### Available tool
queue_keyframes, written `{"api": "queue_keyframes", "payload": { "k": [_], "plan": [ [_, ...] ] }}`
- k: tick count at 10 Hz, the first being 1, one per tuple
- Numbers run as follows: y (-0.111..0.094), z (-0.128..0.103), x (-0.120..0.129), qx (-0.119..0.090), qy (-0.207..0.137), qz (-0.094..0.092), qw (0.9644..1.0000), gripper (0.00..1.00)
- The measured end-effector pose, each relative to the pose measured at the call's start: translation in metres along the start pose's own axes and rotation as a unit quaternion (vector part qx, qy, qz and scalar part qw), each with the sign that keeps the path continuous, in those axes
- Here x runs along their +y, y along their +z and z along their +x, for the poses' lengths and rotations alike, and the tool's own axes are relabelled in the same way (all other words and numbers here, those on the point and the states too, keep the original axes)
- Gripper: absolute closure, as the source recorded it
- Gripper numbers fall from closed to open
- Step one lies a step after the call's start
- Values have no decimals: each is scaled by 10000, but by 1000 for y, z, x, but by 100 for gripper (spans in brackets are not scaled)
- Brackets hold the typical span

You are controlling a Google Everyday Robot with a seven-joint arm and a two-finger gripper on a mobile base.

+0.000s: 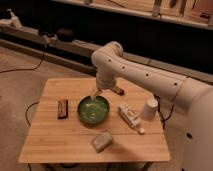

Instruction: Place the eraser on the white sponge

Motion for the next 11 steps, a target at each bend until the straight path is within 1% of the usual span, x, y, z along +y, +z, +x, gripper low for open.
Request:
{"api": "queue_keyframes", "payload": {
  "k": [6,7,8,9,10,11],
  "plan": [
    [-1,3,-1,17,-19,22,10000,20],
    [-3,12,-6,64,-96,78,9999,20],
    [-9,31,-19,149,-280,162,9994,20],
    [-14,54,-37,235,-536,231,9980,20],
    [-15,78,-59,281,-842,239,9958,20],
    [-12,98,-81,288,-1101,217,9933,20]
  ]
}}
